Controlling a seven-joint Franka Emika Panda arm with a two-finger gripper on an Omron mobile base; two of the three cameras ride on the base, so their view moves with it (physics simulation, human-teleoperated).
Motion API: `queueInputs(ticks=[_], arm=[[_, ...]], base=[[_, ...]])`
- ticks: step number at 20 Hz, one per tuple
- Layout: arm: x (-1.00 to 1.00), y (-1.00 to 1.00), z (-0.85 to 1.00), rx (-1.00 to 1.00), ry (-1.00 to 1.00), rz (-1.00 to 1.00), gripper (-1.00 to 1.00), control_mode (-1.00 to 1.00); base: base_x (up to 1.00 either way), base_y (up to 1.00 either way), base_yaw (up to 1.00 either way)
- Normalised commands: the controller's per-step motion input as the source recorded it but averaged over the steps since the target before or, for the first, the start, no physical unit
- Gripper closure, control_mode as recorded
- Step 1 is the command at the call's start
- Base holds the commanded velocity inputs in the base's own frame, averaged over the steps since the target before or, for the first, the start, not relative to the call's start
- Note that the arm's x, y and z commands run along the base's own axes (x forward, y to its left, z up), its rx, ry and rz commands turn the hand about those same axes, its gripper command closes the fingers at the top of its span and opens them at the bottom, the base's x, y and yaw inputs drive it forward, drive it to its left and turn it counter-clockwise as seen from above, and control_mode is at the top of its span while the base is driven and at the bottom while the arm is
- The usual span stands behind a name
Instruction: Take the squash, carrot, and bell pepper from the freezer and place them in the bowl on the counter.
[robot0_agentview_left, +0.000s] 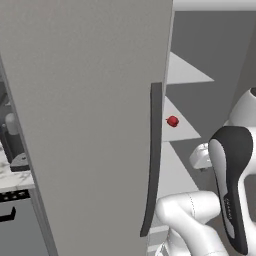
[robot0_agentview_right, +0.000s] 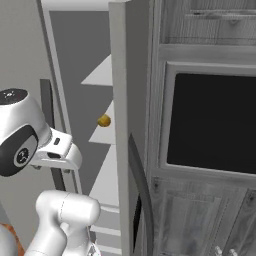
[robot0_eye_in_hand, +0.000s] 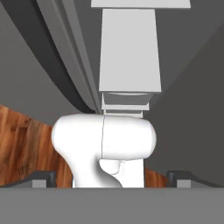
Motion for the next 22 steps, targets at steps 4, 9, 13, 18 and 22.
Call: queueInputs(ticks=[4, 9, 13, 18, 22], arm=[[0.0, 0.0, 0.0, 0.0, 0.0, 0.0, -1.0, 1.0], [0.0, 0.0, 0.0, 0.0, 0.0, 0.0, -1.0, 1.0], [0.0, 0.0, 0.0, 0.0, 0.0, 0.0, -1.0, 1.0], [0.0, 0.0, 0.0, 0.0, 0.0, 0.0, -1.0, 1.0], [0.0, 0.0, 0.0, 0.0, 0.0, 0.0, -1.0, 1.0]], base=[[0.31, -0.38, 0.01], [0.35, -0.43, 0.02], [0.23, -0.52, 0.03], [0.08, -0.59, 0.06], [0.0, -0.64, 0.05]])
